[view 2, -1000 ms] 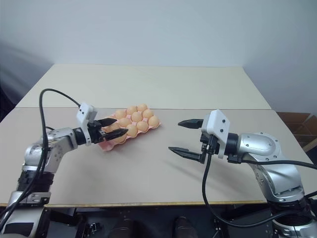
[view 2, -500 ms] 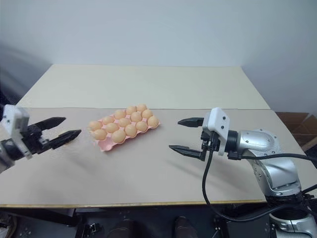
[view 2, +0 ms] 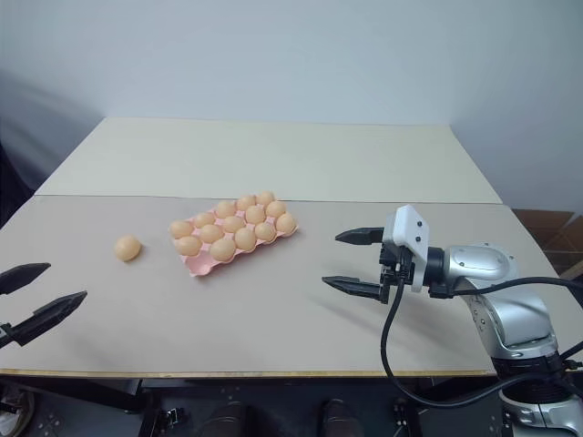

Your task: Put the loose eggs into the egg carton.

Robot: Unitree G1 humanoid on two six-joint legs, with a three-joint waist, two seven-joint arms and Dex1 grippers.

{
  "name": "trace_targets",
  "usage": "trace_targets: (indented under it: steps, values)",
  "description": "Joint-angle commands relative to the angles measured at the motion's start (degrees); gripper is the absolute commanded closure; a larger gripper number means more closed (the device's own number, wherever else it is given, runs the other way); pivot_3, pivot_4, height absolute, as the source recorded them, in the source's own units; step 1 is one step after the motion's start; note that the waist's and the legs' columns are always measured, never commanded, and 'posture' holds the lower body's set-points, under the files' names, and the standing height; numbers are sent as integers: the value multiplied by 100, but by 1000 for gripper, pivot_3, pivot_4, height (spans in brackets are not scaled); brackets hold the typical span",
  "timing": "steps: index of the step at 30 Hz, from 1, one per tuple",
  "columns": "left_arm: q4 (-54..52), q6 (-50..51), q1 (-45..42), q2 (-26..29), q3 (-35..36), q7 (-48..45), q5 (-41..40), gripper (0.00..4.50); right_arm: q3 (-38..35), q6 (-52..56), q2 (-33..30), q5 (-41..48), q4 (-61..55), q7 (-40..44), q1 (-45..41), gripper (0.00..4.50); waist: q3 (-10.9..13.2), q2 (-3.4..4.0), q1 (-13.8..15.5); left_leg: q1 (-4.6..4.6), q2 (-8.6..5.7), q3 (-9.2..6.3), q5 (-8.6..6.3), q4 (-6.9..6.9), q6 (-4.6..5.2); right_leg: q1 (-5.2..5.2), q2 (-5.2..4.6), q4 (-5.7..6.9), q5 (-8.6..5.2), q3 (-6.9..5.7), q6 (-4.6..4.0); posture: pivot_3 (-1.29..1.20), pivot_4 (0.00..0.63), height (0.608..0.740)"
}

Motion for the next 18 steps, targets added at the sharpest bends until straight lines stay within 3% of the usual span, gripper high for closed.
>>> trace_targets:
  steps: [1, 8, 18]
  values:
    - [-171, -22, -1, 6, 95, 184, -178, 36, -163, -108, -36, 102, -7, 46, -127, 0, 0, 0, -9, 0, 0, 0, 13, 0, 22, 0, 0, 0, 0, 0, 0, 0, 150, 740]
    - [-270, 136, -41, 13, -70, 633, -288, 36, -97, -192, 20, 37, 121, 56, -228, 0, 0, 0, -14, 1, 0, 2, 15, 0, 25, -1, 0, 1, 0, 2, 0, 0, 150, 740]
    - [506, 641, -1528, 85, -1136, 2428, 149, 36, -212, -148, -100, 80, -17, 70, -213, 0, 0, -1, 7, 0, -1, 1, 16, 0, 26, 2, 1, 3, 2, 2, 1, 0, 150, 740]
